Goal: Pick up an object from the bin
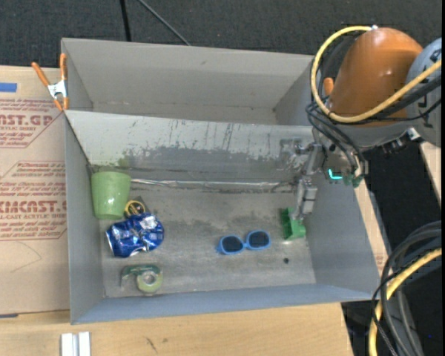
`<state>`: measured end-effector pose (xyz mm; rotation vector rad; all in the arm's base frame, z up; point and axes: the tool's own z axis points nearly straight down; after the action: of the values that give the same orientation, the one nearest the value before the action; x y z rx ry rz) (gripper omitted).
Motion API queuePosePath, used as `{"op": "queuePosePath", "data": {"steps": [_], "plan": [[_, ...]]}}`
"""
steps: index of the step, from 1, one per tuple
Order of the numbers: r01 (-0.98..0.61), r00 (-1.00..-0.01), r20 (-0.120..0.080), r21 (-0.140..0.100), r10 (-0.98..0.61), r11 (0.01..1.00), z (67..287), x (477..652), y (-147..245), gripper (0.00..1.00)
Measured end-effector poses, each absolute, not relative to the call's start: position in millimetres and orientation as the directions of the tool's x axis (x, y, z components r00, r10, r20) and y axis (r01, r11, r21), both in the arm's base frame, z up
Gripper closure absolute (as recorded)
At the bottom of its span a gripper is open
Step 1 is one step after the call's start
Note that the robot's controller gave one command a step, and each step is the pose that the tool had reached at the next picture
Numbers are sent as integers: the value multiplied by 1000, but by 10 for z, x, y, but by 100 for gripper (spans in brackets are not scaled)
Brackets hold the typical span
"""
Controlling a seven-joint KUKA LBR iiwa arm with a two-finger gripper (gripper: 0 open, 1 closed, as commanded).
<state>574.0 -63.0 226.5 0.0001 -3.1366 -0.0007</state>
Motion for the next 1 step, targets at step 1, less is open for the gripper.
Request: {"op": "queuePosePath", "data": {"steps": [1], "plan": [[-377, -926, 5, 4, -377, 926, 764, 5238, -350, 0]]}}
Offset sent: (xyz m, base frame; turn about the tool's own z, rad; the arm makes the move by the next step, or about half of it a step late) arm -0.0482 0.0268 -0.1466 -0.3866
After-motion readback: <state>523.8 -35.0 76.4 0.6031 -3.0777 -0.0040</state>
